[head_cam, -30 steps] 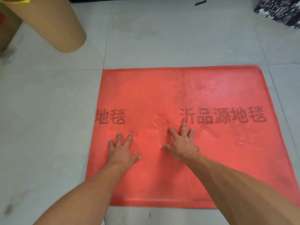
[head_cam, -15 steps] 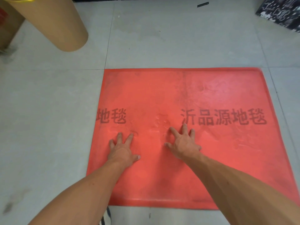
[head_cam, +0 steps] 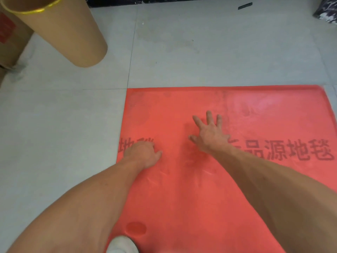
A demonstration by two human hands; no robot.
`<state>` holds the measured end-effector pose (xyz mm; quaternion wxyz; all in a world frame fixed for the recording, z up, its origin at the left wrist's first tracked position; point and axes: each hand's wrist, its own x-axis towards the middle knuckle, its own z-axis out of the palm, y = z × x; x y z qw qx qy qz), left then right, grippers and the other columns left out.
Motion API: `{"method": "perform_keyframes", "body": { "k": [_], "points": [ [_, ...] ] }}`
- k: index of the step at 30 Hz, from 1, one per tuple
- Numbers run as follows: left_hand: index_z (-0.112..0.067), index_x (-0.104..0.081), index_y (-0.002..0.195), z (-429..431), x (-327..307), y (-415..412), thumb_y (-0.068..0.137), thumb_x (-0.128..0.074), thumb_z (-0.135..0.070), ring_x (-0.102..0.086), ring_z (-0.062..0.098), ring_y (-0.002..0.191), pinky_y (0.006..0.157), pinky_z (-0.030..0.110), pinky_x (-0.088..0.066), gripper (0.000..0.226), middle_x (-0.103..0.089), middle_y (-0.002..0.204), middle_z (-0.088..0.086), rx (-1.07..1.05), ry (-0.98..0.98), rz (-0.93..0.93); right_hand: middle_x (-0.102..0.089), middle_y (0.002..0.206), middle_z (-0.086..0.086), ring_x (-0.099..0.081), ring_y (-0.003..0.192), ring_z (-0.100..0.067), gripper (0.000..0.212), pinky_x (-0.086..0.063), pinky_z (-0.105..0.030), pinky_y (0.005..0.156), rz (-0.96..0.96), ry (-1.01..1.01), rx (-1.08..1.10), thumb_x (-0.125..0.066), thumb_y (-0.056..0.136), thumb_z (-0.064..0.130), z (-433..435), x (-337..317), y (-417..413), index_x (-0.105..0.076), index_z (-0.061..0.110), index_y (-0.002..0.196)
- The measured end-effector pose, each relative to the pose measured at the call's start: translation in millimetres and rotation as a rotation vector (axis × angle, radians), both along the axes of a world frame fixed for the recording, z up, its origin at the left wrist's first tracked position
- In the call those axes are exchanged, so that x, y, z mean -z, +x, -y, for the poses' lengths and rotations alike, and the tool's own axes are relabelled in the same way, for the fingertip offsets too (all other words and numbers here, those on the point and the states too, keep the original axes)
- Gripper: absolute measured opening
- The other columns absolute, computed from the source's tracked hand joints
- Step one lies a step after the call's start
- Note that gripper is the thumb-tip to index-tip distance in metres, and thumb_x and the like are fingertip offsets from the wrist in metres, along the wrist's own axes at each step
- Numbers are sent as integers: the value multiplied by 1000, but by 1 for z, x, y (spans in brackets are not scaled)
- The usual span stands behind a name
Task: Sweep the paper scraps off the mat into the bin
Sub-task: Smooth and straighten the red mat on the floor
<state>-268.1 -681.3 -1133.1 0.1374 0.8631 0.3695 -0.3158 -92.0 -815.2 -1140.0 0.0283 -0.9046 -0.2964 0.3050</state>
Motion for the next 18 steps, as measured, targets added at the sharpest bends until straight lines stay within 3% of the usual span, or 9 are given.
{"method": "perform_keyframes", "body": {
  "k": [3, 6, 11, 18],
  "points": [
    [-18, -57, 122, -30, 4, 12, 89, -52, -48, -52, 36, 118, 98, 44, -45, 45, -53, 126, 13, -88, 63, 215, 10, 162, 9, 16, 147, -31, 76, -25, -80, 96, -13, 19, 8, -59, 88, 54, -33, 2, 22, -12, 51, 147],
    [-16, -37, 147, -67, 13, 32, 91, -56, -44, -34, 37, 136, 113, 41, -30, 65, -37, 149, 15, -145, 26, 332, 12, 161, 11, 17, 147, -32, 79, -25, -81, 95, -14, 12, 4, -61, 86, 55, -58, 9, 38, -10, 52, 147],
    [-19, -9, 156, -111, 27, 71, 90, -53, -56, 0, 35, 150, 121, 38, -4, 88, -4, 164, 11, -94, 24, 267, 11, 161, 14, 16, 147, -30, 84, -22, -82, 93, -16, -20, -23, -64, 81, 60, -82, 22, 53, -10, 54, 146],
    [-27, 4, 156, -136, 39, 97, 67, -68, -71, 12, 35, 149, 121, 47, -7, 122, 12, 164, 4, -141, -11, 124, 13, 159, 17, 18, 147, -28, 91, -17, -86, 88, -48, -59, -39, -69, 76, 59, -95, 30, 60, -9, 56, 144]
  ]
}}
